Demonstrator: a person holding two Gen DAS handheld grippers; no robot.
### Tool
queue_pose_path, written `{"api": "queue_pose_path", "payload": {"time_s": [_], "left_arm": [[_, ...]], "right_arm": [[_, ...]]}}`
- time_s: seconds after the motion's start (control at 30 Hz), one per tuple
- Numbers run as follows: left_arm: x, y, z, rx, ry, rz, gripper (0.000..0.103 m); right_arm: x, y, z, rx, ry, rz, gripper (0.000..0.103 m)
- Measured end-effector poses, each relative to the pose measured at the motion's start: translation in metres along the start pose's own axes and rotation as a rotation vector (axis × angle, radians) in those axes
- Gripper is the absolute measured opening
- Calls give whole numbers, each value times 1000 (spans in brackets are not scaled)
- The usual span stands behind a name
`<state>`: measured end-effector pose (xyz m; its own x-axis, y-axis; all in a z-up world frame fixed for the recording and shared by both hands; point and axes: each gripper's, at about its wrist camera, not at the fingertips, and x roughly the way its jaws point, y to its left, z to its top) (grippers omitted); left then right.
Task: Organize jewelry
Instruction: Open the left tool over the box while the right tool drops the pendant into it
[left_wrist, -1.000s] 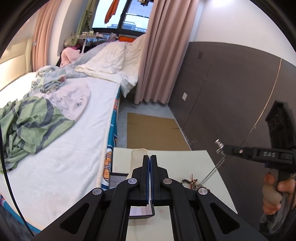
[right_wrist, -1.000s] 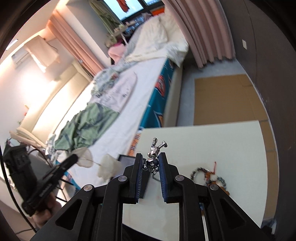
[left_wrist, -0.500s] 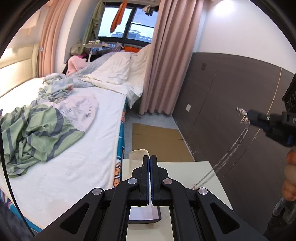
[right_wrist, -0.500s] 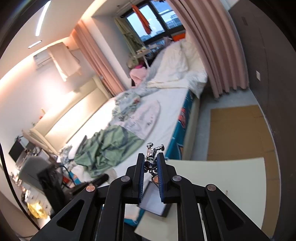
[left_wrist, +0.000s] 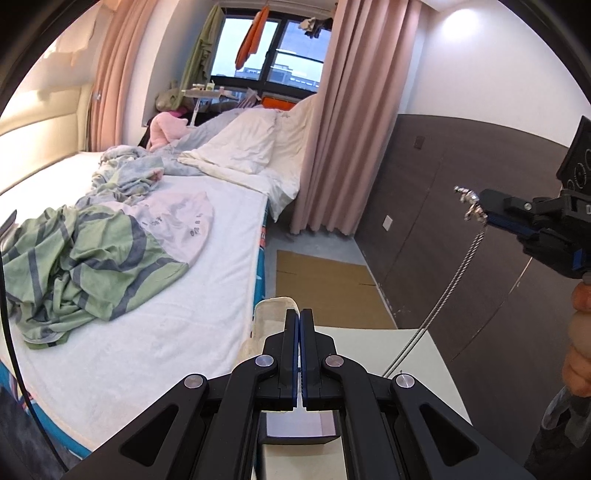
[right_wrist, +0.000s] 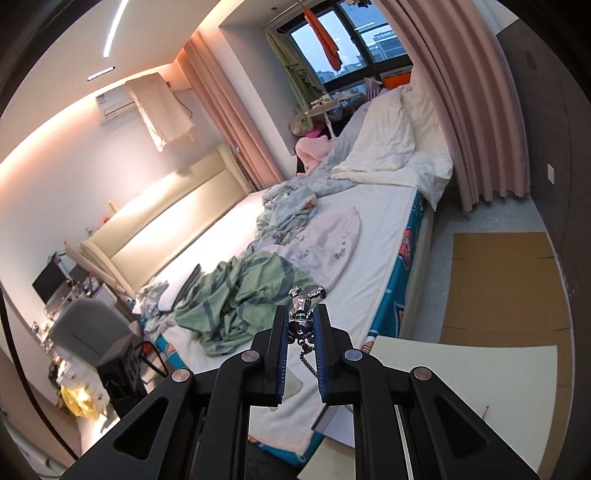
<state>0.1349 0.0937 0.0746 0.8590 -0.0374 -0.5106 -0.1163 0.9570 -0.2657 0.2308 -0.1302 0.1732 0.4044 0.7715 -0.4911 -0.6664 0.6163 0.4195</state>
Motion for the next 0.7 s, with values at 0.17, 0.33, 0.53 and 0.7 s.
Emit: {"api": "queue_pose_path", "payload": {"time_s": [0.17, 0.33, 0.53, 0.7], "left_arm": [[7, 6, -5, -11, 19, -1, 0], [15, 8, -10, -18, 39, -6, 0], [25, 8, -14, -17, 62, -7, 0], [34, 7, -18, -22, 86, -8, 0]], "right_arm": [[26, -9, -9, 26, 45, 5, 14], [54, -23, -26, 56, 106, -9, 14], [84, -44, -52, 91, 179, -41, 14], [108, -60, -71, 120, 241, -62, 15]]}}
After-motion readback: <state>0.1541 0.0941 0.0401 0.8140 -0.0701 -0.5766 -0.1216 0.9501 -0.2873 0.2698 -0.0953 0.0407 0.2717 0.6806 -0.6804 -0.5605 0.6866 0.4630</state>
